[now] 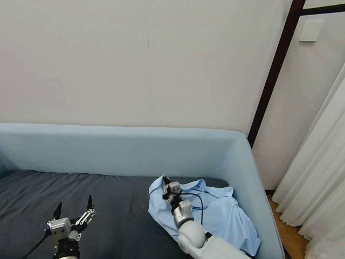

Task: Pick up the clothes from the sofa and hang them on the clothes hanger.

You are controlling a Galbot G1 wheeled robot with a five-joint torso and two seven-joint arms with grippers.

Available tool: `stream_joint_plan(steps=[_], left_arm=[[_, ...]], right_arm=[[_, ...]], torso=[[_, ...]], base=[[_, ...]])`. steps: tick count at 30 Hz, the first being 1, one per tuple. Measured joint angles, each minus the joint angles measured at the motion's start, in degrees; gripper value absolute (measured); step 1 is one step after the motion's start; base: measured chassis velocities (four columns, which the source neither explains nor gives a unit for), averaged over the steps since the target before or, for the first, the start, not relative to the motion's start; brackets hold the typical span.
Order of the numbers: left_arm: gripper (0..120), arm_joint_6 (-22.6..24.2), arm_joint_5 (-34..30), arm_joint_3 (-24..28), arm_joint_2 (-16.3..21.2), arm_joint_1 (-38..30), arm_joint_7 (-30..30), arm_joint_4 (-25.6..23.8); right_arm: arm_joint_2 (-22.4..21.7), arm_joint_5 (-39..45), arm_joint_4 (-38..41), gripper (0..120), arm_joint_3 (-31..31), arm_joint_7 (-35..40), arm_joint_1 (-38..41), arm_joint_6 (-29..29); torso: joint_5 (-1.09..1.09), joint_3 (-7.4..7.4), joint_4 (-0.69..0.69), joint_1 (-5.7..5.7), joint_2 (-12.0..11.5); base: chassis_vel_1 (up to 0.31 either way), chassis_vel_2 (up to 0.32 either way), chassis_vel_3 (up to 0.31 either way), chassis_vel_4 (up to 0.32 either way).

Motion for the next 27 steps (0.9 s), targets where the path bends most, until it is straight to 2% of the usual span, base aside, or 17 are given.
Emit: stream_joint_plan(steps=[4, 5, 10, 12, 13, 15, 20, 22, 23, 25, 27], left_arm=[[100, -0.1, 0.8, 0.6, -0.5, -0.3, 0.0, 0.4], [100, -0.1, 0.8, 0.6, -0.5, -0.3, 0.0, 0.4], [100, -0.1, 2.0, 1.7, -1.0, -1.4, 0.0, 1.6], [100, -0.1, 2.1, 1.8, -1.1, -1.5, 0.0, 1.8], [100, -0.1, 2.3, 1.9, -1.1, -1.7, 0.0, 2.1], [100, -0.1, 2.6, 2.1, -1.1, -2.1, 0.0, 2.6], [100, -0.1, 2.7, 2.3, -1.0, -2.4, 0.0, 3.0], [100, -0.1, 2.7, 2.2, -0.6, -2.4, 0.0, 3.1], [100, -0.1, 2.7, 2.2, -0.6, -2.4, 0.0, 3.1], [100, -0.1, 2.5, 2.0, -0.4, -2.4, 0.0, 3.1], [100, -0.1, 2.5, 2.0, -0.3, -2.4, 0.0, 3.1]], right_arm=[[-1.7, 3.5, 3.4, 15, -0.2, -2.8, -1.7, -1.0], [-1.7, 3.5, 3.4, 15, -0.2, -2.8, -1.7, -1.0], [-9.8, 8.7, 11.7, 38, 1.9, -10.4, -3.7, -3.0], [-10.9, 9.3, 13.2, 40, 2.3, -11.4, -4.0, -3.2], [-12.6, 10.2, 14.9, 48, 3.1, -12.9, -4.5, -3.7], [-15.5, 10.0, 15.9, 56, 5.2, -16.1, -4.7, -4.1], [-17.1, 5.8, 11.1, 72, 8.4, -19.7, -3.4, -5.6], [-16.9, 3.1, 5.6, 83, 10.1, -23.3, -2.2, -6.0], [-16.9, 3.1, 5.6, 83, 10.1, -23.3, -2.2, -6.0], [-16.1, -0.2, 1.3, 91, 11.1, -26.2, -1.3, -5.5], [-16.0, -0.6, 0.9, 91, 11.2, -26.5, -1.2, -5.4]], torso=[[0.02, 0.0, 0.01, 0.0, 0.0], [0.02, 0.0, 0.01, 0.0, 0.0], [0.01, 0.0, -0.02, 0.0, 0.0], [0.04, 0.0, -0.01, 0.0, 0.0], [0.03, 0.0, -0.01, 0.0, 0.0], [0.01, 0.0, -0.01, 0.0, 0.0], [0.02, 0.0, 0.0, 0.0, 0.0], [0.03, 0.01, 0.0, 0.0, 0.0], [0.03, 0.01, 0.0, 0.0, 0.0], [0.03, 0.0, 0.0, 0.0, 0.0], [0.03, 0.0, 0.01, 0.0, 0.0]], base=[[0.0, 0.0, 0.0, 0.0], [0.0, 0.0, 0.0, 0.0], [0.0, 0.0, 0.0, 0.0], [0.0, 0.0, 0.0, 0.0], [0.0, 0.0, 0.0, 0.0], [0.0, 0.0, 0.0, 0.0], [0.0, 0.0, 0.0, 0.0], [0.0, 0.0, 0.0, 0.0], [0.0, 0.0, 0.0, 0.0], [0.0, 0.0, 0.0, 0.0], [0.0, 0.0, 0.0, 0.0]])
